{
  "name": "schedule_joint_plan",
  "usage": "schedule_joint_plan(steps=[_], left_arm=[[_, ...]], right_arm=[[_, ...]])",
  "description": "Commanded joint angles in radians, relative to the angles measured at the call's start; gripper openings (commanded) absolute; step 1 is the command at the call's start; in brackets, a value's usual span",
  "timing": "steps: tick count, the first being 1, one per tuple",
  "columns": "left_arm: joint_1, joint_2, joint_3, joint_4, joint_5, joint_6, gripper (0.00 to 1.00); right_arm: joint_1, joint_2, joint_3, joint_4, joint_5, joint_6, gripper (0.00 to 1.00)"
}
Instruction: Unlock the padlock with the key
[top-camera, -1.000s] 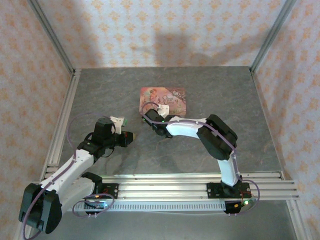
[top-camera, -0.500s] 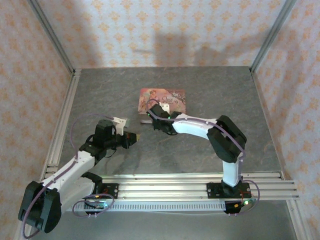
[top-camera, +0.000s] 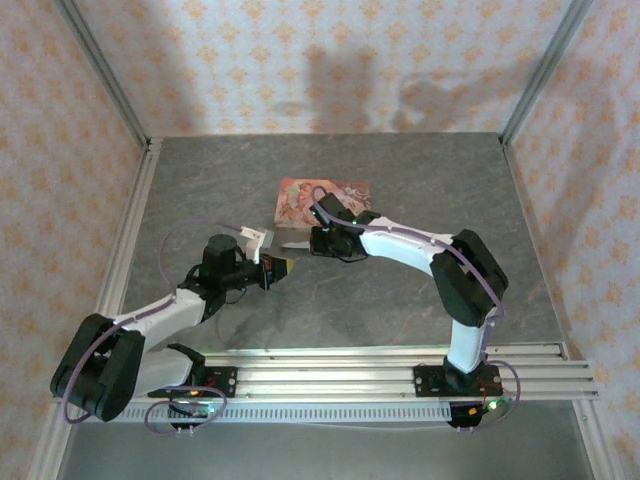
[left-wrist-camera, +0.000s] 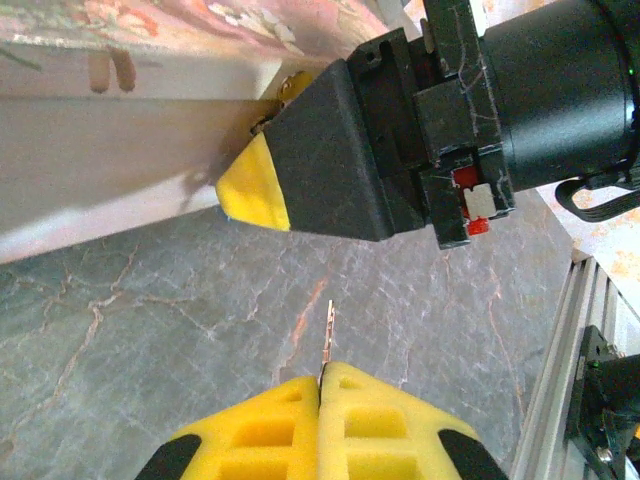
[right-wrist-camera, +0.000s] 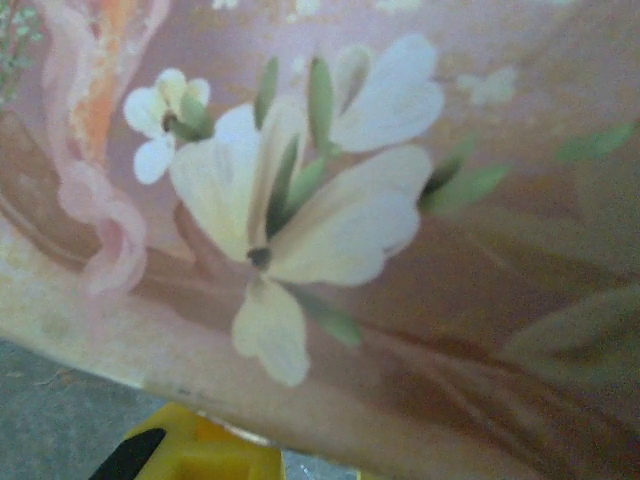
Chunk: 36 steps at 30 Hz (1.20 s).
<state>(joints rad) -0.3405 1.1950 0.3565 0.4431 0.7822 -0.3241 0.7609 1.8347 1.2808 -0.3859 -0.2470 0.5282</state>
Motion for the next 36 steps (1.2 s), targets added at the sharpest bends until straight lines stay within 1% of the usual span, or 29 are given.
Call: schedule_joint_plan(steps=[1, 5, 9, 12, 14, 17, 20, 26, 30, 36], left_arm=[[-0.003, 0.034, -0.030, 0.182, 0.005, -0.004, 0.00], [-0.003, 0.114, -0.045, 0.291, 0.024, -0.013, 0.00], [-0.003, 0.222, -0.045, 0.412, 0.052, -0.034, 0.00], [-0.003, 0.286, -0.046, 0.492, 0.052, -0.043, 0.00], [-0.003, 0.314, -0.046, 0.519, 0.049, -0.044, 0.00], [-0.003, 0.342, -0.053, 0.608, 0.035, -0.046, 0.00], [-0.003, 0.359, -0.050, 0.625, 0.014, -0.031, 0.00], [-0.003, 0.387, -0.054, 0.661, -0.017, -0.002, 0.00], [-0.003, 0.424, -0.050, 0.702, -0.007, -0.014, 0.00], [-0.003, 0.481, -0.035, 0.752, 0.015, -0.036, 0.00]], right_arm=[[-0.019, -0.038, 0.013, -0.005, -0.120, 0.021, 0.00], [-0.046, -0.036, 0.015, -0.005, -0.211, 0.026, 0.00], [-0.070, -0.037, 0.014, -0.010, -0.278, 0.032, 0.00], [-0.088, -0.041, 0.012, -0.014, -0.321, 0.036, 0.00], [-0.100, -0.043, 0.012, -0.012, -0.354, 0.042, 0.00], [-0.120, -0.044, 0.008, 0.003, -0.412, 0.063, 0.00], [-0.135, -0.041, 0.008, 0.010, -0.455, 0.080, 0.00], [-0.150, -0.040, 0.015, 0.011, -0.498, 0.118, 0.00], [-0.151, -0.041, 0.024, 0.022, -0.514, 0.145, 0.00], [-0.150, -0.052, 0.031, 0.013, -0.503, 0.150, 0.00]])
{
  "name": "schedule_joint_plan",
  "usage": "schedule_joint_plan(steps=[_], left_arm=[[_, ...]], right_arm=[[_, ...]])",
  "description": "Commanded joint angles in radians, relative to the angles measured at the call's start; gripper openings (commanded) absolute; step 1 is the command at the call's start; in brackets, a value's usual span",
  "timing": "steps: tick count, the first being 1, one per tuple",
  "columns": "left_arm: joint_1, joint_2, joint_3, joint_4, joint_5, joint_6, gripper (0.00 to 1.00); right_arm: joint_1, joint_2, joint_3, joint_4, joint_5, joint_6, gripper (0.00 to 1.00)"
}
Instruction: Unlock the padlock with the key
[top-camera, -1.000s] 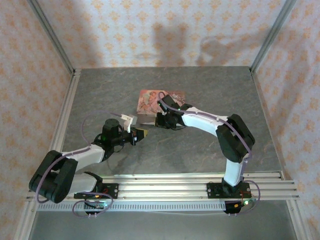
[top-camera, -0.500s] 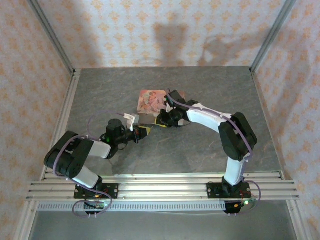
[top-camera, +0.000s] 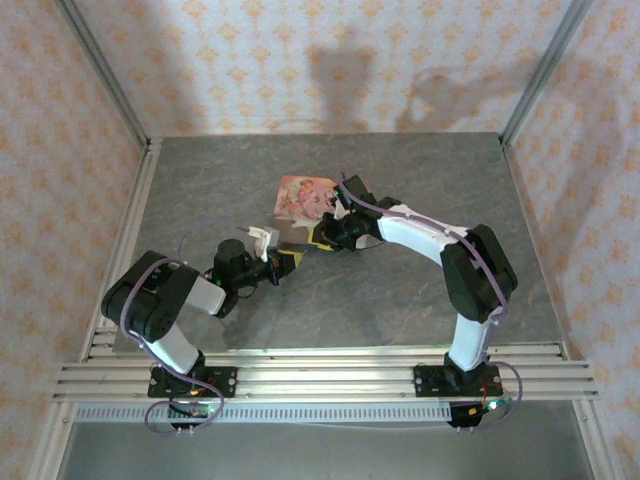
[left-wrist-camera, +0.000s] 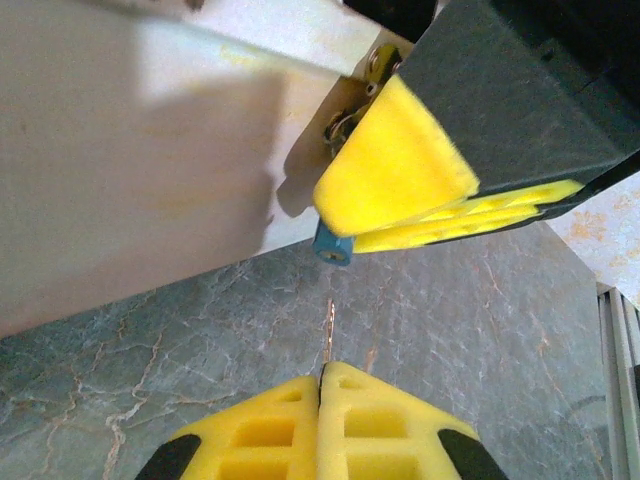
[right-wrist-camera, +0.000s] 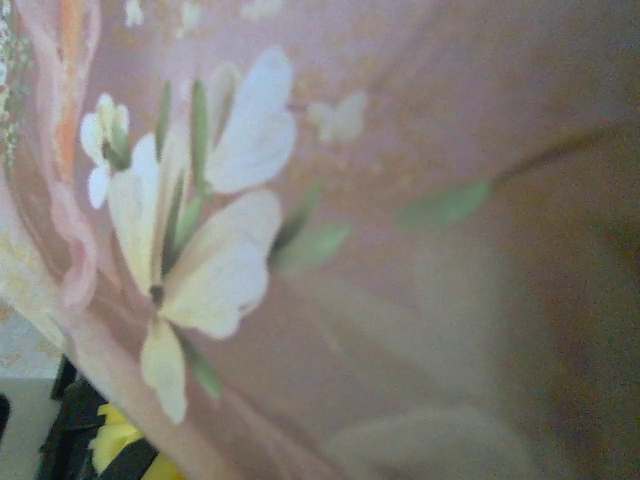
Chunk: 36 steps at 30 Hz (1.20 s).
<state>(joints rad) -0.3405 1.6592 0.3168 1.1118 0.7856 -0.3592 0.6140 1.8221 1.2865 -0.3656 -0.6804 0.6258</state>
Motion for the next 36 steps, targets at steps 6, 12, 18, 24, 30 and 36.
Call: schedule_joint_plan(steps=[6, 12, 18, 24, 30, 36], left_arm=[[-0.005, 0.022, 0.023, 0.089, 0.020, -0.007, 0.00], [-0.009, 0.034, 0.057, 0.089, 0.035, -0.019, 0.00], [-0.015, 0.047, 0.071, 0.092, 0.029, -0.021, 0.00], [-0.017, 0.066, 0.072, 0.121, 0.024, -0.034, 0.00], [-0.017, 0.064, 0.067, 0.135, 0.004, -0.037, 0.00], [-0.017, 0.038, 0.049, 0.123, -0.035, -0.021, 0.00]], right_arm=[[-0.003, -0.046, 0.017, -0.007, -0.067, 0.059, 0.00], [-0.003, -0.044, 0.013, 0.010, -0.081, 0.074, 0.00], [-0.004, -0.046, 0.006, 0.028, -0.090, 0.090, 0.00], [-0.003, -0.046, 0.004, 0.037, -0.094, 0.097, 0.00], [-0.003, -0.041, -0.002, 0.040, -0.101, 0.098, 0.00], [-0.003, -0.043, -0.003, 0.039, -0.104, 0.099, 0.00]])
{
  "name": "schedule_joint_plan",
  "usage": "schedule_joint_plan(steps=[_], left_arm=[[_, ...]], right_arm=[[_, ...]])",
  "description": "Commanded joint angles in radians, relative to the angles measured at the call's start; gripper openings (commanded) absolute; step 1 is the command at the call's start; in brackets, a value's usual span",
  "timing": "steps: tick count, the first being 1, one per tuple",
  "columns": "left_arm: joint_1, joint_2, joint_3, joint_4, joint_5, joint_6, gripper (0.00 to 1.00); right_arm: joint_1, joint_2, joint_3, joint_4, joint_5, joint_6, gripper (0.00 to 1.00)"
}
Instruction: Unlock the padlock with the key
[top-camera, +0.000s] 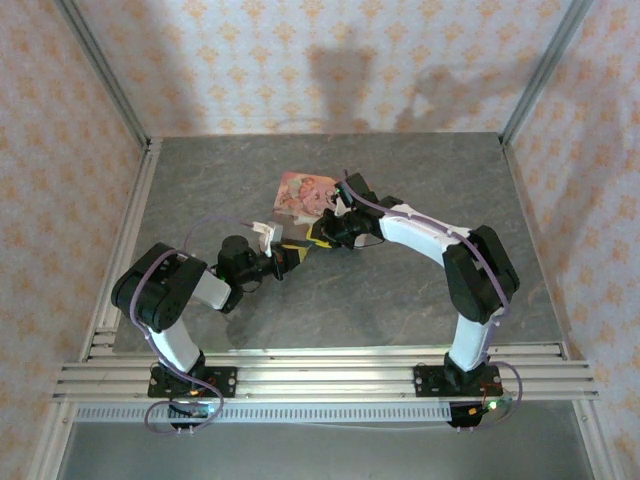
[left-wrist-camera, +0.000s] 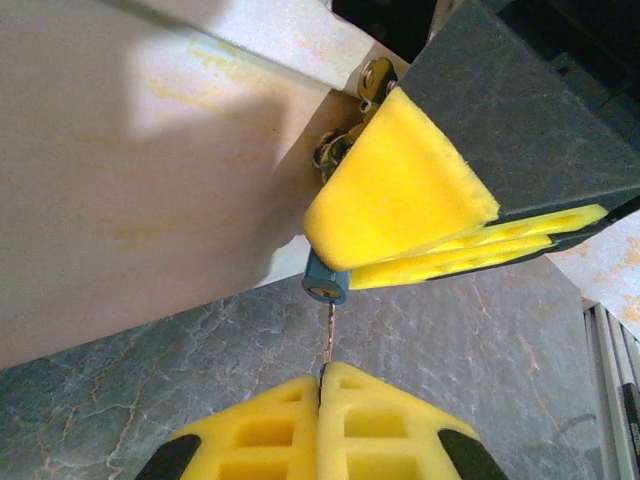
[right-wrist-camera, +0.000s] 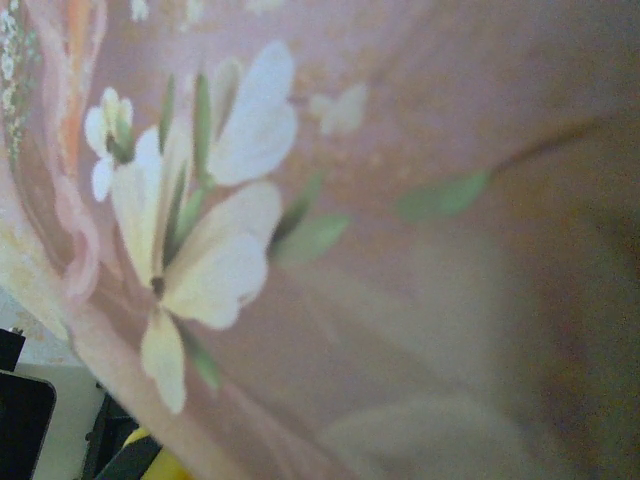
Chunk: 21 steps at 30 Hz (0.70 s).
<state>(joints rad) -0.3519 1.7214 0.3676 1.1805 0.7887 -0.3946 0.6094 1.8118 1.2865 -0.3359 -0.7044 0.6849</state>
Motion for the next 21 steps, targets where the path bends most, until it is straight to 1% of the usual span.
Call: schedule_joint_plan(steps=[1, 9, 21], left_arm=[[-0.006, -0.029, -0.003, 0.050, -0.044, 0.018, 0.00], [-0.006, -0.041, -0.010, 0.051, -0.059, 0.022, 0.00], [-0.006, -0.061, -0.033, 0.028, -0.034, 0.040, 0.00]], right_arm=[[0.001, -0.034, -0.003, 0.008, -0.081, 0.039, 0.00], [0.001, -0.028, -0.003, -0.002, -0.078, 0.041, 0.00], [0.001, -0.026, 0.011, 0.002, -0.073, 0.052, 0.00]])
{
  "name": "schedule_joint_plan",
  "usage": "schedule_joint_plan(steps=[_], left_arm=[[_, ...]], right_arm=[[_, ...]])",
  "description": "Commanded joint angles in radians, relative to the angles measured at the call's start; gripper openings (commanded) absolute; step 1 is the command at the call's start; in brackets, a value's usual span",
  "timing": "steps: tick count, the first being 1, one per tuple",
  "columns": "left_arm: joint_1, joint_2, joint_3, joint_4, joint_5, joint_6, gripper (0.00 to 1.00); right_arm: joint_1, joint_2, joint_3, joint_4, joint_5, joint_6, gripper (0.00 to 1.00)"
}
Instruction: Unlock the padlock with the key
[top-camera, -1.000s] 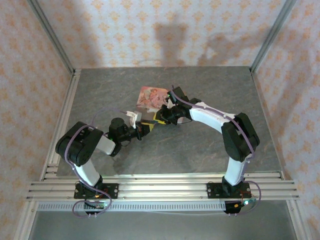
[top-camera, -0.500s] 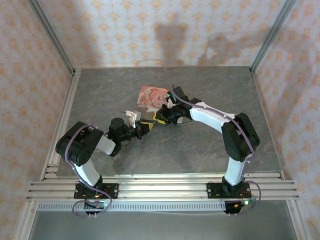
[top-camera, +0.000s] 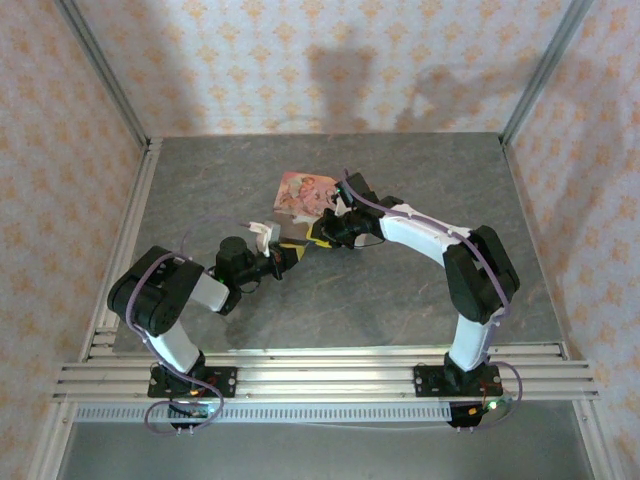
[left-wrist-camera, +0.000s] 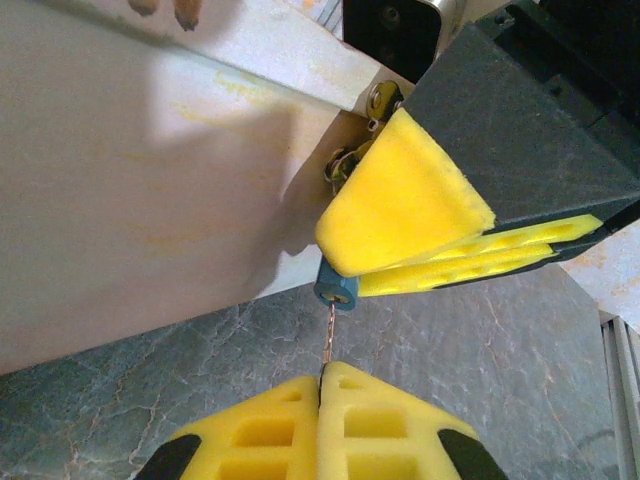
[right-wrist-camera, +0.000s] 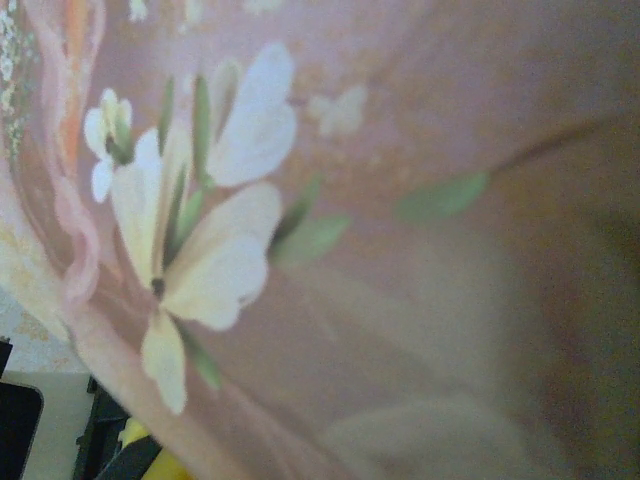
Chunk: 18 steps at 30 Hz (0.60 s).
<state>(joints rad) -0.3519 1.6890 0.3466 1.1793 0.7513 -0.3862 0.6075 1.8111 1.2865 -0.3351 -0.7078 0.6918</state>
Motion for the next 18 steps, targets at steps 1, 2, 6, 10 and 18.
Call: schedule_joint_plan(steps=[1, 2, 6, 10, 18], left_arm=[[-0.006, -0.031, -0.014, 0.024, 0.006, 0.034, 0.00], [-0.006, -0.038, -0.015, 0.020, 0.009, 0.035, 0.00], [-0.007, -0.067, -0.011, -0.021, 0.013, 0.051, 0.00], [-0.007, -0.078, -0.003, -0.033, 0.015, 0.053, 0.00], [-0.008, -0.029, 0.009, -0.004, 0.006, 0.042, 0.00]], right_arm=[[0.003, -0.024, 0.013, -0.002, -0.069, 0.045, 0.00], [0.003, -0.024, 0.013, -0.002, -0.067, 0.045, 0.00], [0.002, -0.022, 0.014, -0.001, -0.068, 0.048, 0.00], [0.003, -0.024, 0.011, 0.007, -0.072, 0.054, 0.00], [0.003, -0.029, 0.004, 0.015, -0.075, 0.061, 0.00]])
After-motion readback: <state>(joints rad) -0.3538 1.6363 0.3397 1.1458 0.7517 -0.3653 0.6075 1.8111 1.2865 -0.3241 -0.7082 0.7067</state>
